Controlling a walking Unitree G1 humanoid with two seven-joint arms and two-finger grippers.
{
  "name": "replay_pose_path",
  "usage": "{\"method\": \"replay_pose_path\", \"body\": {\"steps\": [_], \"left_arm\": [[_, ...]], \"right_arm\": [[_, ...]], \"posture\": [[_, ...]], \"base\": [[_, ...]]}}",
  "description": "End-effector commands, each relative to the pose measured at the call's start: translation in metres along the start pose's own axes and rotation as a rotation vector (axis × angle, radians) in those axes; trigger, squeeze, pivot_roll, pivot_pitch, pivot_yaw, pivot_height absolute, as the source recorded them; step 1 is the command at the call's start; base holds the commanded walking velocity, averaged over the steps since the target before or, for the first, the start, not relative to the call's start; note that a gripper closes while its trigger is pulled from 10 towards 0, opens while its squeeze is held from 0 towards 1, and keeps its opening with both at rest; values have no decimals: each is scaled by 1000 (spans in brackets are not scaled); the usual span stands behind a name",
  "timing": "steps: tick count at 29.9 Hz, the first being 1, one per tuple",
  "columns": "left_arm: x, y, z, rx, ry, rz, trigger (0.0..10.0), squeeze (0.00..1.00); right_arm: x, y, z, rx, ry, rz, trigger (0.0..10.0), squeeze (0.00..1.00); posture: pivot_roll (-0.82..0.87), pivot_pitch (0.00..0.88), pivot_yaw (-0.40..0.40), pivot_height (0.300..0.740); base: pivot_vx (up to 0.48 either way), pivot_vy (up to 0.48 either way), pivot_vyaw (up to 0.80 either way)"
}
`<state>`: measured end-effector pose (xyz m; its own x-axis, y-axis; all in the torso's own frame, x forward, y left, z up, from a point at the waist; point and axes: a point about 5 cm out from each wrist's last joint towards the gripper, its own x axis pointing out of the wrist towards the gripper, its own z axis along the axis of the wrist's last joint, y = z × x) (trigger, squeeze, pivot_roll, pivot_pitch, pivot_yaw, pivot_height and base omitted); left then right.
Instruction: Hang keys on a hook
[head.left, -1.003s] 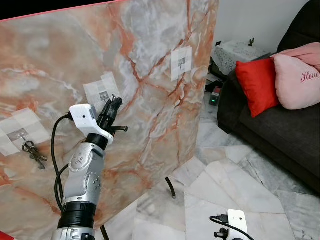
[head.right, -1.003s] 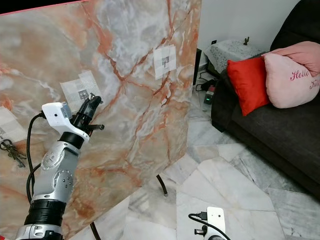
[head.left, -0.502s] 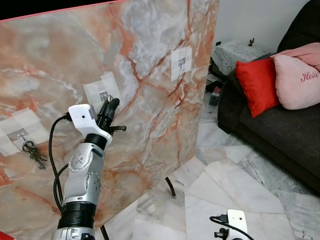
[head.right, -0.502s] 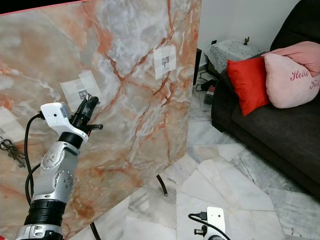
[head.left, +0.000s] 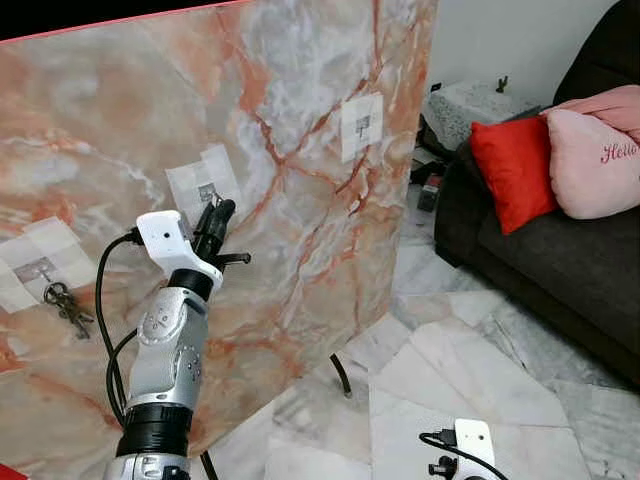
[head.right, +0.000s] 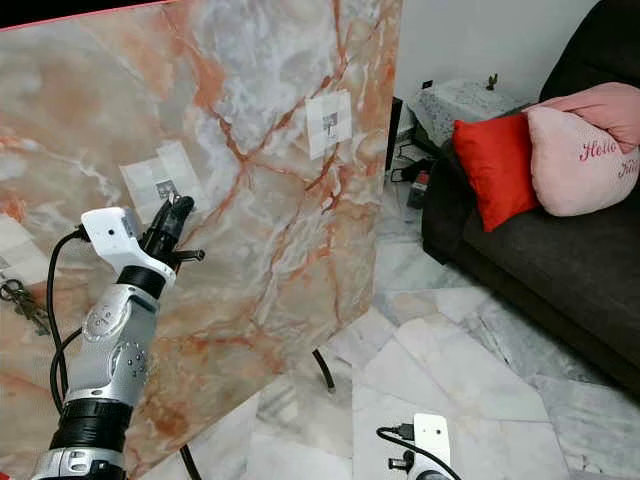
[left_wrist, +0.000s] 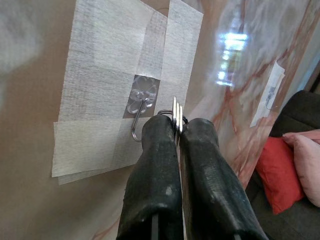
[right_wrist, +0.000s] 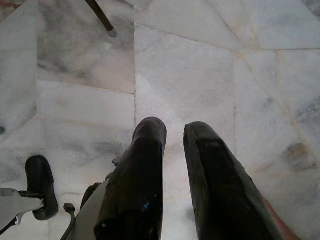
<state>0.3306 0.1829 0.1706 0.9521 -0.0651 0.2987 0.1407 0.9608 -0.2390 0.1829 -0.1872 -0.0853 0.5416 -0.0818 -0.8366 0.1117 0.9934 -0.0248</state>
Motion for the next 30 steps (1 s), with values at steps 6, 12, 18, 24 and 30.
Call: {"method": "replay_pose_path", "body": {"steps": [6,12,18,24,30], "left_arm": [[0,9,1,22,4,47,10000,0],[-1,10,-1,20,9,60,10000,0],[-2,14,-1,24,13,92,10000,0],[-2,15,-1,23,13,102,10000,0],[-5,15,-5,21,30,104,10000,0]], "right_arm": [[0,-1,3,5,-7,-3,10000,0],[0,-2,3,5,-7,-3,10000,0],[0,-2,3,5,-7,-3,10000,0],[0,-2,3,6,-7,-3,10000,0],[0,-1,3,6,-7,-3,10000,0]], "posture": [[-45,0,-37,740],[-46,0,-37,740],[-46,0,-38,740],[-46,0,-37,740],[-45,0,-37,740]], "base": [[0,0,0],[0,0,0],[0,0,0],[0,0,0],[0,0,0]]}}
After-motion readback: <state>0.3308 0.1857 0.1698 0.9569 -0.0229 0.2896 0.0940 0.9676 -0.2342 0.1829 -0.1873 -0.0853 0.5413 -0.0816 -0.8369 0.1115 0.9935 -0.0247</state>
